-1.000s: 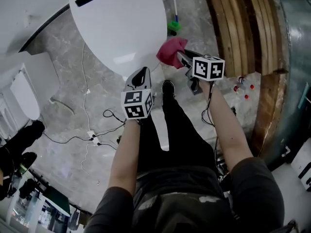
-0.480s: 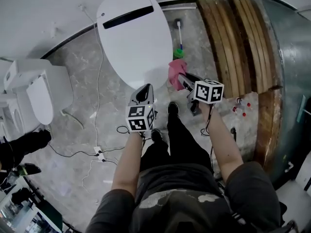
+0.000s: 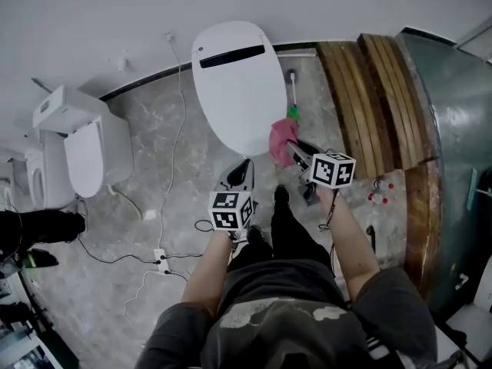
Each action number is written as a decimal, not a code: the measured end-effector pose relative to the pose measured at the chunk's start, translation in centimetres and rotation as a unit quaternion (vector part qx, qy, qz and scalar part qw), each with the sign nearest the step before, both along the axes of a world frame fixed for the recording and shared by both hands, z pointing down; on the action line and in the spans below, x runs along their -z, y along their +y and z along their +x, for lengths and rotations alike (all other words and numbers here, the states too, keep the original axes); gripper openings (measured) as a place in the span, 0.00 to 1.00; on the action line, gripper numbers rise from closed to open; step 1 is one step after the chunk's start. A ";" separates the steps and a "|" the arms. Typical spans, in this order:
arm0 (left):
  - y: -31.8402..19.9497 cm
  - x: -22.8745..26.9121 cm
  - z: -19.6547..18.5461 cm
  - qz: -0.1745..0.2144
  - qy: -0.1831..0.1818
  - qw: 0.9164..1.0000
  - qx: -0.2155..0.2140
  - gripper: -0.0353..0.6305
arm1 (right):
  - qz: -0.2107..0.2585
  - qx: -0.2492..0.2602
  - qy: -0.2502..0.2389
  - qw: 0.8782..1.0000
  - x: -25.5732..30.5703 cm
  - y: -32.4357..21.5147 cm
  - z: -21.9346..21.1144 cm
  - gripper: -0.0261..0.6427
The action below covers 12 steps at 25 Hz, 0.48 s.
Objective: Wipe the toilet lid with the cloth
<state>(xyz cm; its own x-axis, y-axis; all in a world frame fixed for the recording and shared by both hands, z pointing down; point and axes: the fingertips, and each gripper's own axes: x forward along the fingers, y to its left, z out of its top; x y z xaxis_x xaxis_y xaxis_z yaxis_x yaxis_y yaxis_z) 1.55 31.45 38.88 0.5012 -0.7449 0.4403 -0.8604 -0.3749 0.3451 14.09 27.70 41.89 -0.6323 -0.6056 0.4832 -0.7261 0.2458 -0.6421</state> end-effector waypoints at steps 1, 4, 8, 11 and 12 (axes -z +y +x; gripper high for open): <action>0.9 0.8 -0.3 0.005 0.004 1.000 0.001 0.07 | 0.012 0.000 0.004 1.000 1.3 0.7 -0.3 0.15; 2.7 3.6 -1.4 0.033 0.006 0.999 -0.001 0.07 | 0.038 0.006 -0.002 0.999 4.1 2.8 -1.7 0.15; 4.2 6.8 -2.7 0.063 0.012 0.998 0.000 0.07 | 0.059 0.016 0.004 0.998 6.6 5.1 -3.2 0.15; 5.3 8.2 -3.6 0.075 0.017 0.997 0.002 0.07 | 0.066 0.024 0.007 0.998 7.7 6.6 -4.2 0.15; 5.7 8.5 -3.8 0.078 0.017 0.997 0.000 0.06 | 0.069 0.030 0.008 0.997 8.1 7.1 -4.6 0.15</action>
<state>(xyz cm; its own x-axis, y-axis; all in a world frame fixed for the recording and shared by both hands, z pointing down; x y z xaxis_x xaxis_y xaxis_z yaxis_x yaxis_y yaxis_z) -2.23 37.19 30.35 0.5136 -0.8029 0.3026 -0.8493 -0.4258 0.3120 9.52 34.83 33.81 -0.6626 -0.6281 0.4080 -0.7171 0.3746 -0.5877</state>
